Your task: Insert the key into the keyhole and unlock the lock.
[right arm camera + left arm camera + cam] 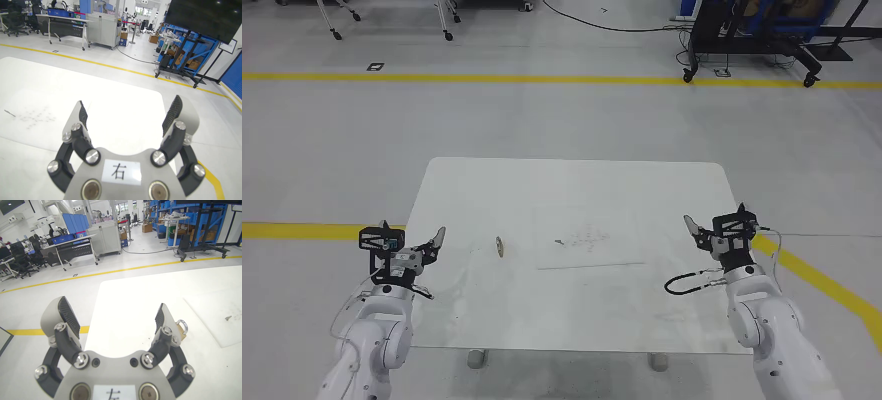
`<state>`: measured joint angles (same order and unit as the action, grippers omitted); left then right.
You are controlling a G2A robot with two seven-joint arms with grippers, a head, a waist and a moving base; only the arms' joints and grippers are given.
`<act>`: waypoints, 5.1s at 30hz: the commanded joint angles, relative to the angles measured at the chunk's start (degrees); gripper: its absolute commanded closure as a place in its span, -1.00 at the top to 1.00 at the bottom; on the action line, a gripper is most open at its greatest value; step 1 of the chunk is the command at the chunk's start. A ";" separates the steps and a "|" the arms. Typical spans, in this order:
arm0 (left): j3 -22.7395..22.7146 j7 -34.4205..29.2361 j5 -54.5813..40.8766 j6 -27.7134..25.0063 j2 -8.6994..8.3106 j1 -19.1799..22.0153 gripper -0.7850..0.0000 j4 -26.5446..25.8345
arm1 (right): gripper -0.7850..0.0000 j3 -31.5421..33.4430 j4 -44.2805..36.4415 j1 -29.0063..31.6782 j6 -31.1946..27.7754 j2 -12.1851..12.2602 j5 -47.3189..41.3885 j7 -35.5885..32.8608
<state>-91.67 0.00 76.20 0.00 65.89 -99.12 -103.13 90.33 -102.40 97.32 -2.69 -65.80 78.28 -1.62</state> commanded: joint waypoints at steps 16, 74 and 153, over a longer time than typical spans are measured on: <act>0.00 0.00 0.00 0.00 0.00 0.00 1.00 0.00 | 1.00 -11.05 8.01 -14.47 -7.93 -0.81 5.30 -10.51; 0.00 0.00 0.00 0.00 0.00 0.00 1.00 0.00 | -1.00 -61.21 69.71 -64.96 -50.02 -19.83 14.85 7.42; 40.71 -35.58 22.92 -1.62 8.19 30.20 1.00 15.97 | -1.00 -45.31 58.33 -49.63 -44.50 -6.09 15.61 42.68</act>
<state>-50.93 -35.55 99.24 -1.67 73.99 -69.09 -87.46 45.00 -44.10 47.66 -46.42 -71.94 94.07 40.58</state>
